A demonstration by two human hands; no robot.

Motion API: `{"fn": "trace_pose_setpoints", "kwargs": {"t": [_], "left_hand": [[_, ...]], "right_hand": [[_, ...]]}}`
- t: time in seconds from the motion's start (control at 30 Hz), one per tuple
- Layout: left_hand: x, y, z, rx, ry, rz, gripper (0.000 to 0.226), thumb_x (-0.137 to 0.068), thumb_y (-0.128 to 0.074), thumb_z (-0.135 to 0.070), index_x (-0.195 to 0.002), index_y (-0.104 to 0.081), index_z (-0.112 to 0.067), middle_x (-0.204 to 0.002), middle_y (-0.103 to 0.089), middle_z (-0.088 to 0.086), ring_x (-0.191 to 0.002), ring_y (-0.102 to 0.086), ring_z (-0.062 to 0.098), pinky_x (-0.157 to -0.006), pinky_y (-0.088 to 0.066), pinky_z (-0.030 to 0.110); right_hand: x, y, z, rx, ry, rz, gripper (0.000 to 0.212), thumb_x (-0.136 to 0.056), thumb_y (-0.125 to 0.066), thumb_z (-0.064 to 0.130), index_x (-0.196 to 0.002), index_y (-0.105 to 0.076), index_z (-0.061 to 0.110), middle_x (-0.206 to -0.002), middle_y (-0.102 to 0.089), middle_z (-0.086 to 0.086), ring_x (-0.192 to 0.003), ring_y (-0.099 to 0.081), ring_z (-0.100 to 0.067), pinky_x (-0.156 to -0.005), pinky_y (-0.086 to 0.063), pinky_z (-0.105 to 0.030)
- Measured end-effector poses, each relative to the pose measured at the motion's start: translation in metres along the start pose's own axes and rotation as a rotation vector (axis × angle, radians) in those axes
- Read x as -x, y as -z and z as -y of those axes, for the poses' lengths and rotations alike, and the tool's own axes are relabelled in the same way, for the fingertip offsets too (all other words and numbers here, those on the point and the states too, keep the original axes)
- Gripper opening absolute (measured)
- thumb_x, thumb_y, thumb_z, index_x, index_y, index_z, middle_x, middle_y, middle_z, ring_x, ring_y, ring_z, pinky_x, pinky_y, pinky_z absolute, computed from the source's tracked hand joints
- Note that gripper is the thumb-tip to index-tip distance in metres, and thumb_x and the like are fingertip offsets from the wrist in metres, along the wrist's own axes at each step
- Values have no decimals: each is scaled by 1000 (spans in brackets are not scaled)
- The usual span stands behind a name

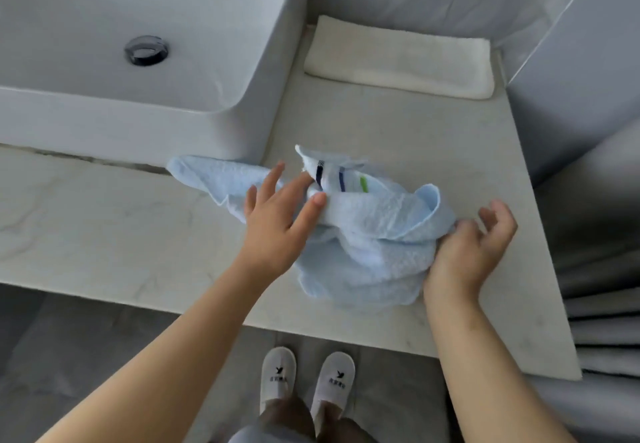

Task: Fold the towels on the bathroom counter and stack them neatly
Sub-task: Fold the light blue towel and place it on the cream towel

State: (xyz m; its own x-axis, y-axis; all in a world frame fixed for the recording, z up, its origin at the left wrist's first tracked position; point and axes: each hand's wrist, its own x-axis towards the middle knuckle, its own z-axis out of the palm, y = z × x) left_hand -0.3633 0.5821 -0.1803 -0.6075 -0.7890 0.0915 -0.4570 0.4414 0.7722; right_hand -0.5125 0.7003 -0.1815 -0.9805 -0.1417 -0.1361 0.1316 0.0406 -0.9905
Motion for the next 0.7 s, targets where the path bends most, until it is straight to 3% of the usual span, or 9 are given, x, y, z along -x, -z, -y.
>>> {"fn": "trace_pose_setpoints", "kwargs": {"t": [0.07, 0.17, 0.23, 0.3, 0.37, 0.43, 0.5, 0.6, 0.7], "left_hand": [[-10, -11, 17, -163, -17, 78, 75, -77, -18, -66, -139, -40, -30, -134, -39, -24, -143, -16, 16, -114, -8, 43], [-18, -25, 33, -468, -131, 57, 68, -81, -30, -60, -136, -46, -24, -137, -51, -5, -128, -43, 25, -99, -27, 47], [-28, -27, 35, -486, -135, -10, 67, -79, -33, -59, -132, -50, -22, -124, -60, -2, -116, -52, 27, -90, -30, 43], [-38, -26, 36, -458, -101, -64, 69, -75, -29, -64, -126, -52, -24, -109, -65, -4, -108, -53, 24, -87, -26, 36], [-50, -24, 39, -427, -88, -134, 59, -74, -28, -66, -95, -59, -22, -80, -60, -8, -87, -54, 23, -79, -25, 32], [-63, -24, 42, -347, -57, -153, 42, -82, -41, -62, -68, -43, -22, -61, -45, -11, -71, -48, 23, -75, -29, 33], [-74, -24, 40, -220, -6, -182, 36, -91, -50, -47, -67, -39, -22, -59, -44, -10, -70, -49, 24, -76, -35, 34], [-90, -26, 30, 18, -12, -349, 26, -95, -47, -36, -77, -44, -18, -66, -45, -14, -63, -45, 7, -67, -29, 23], [-106, -22, 15, 235, -88, -404, 24, -97, -46, -30, -75, -41, -22, -69, -45, -13, -61, -44, -1, -57, -33, 17]], "right_hand": [[3, 0, 5, 87, 289, 170, 42, -84, -45, 25, -125, -46, 35, -131, -44, 13, -122, -41, -9, -96, -38, -15], [2, -12, -14, 573, 665, 544, 57, -71, -50, 54, -123, -54, 32, -133, -49, 5, -128, -41, -21, -106, -33, -40], [-2, -24, -31, 831, 751, 623, 62, -66, -51, 60, -115, -61, 23, -118, -61, 0, -114, -55, -28, -93, -43, -46], [-8, -35, -37, 916, 774, 519, 47, -69, -52, 59, -95, -63, 22, -94, -67, 3, -95, -62, -28, -77, -44, -38], [-17, -48, -33, 887, 740, 444, 35, -78, -56, 53, -88, -63, 20, -85, -68, 1, -88, -62, -31, -73, -43, -37], [-32, -64, -27, 811, 654, 435, 27, -85, -58, 45, -90, -63, 19, -88, -68, -5, -90, -61, -33, -78, -45, -41], [-43, -76, -18, 661, 492, 476, 19, -86, -58, 41, -85, -61, 23, -86, -68, 0, -89, -61, -27, -82, -47, -43], [-55, -89, -11, 289, 364, 540, 12, -86, -61, 31, -74, -61, 30, -73, -65, 12, -79, -62, -13, -80, -51, -42], [-57, -92, -6, -158, 356, 593, 18, -92, -54, 12, -94, -64, 26, -88, -67, 11, -86, -64, -5, -75, -52, -25]]}}
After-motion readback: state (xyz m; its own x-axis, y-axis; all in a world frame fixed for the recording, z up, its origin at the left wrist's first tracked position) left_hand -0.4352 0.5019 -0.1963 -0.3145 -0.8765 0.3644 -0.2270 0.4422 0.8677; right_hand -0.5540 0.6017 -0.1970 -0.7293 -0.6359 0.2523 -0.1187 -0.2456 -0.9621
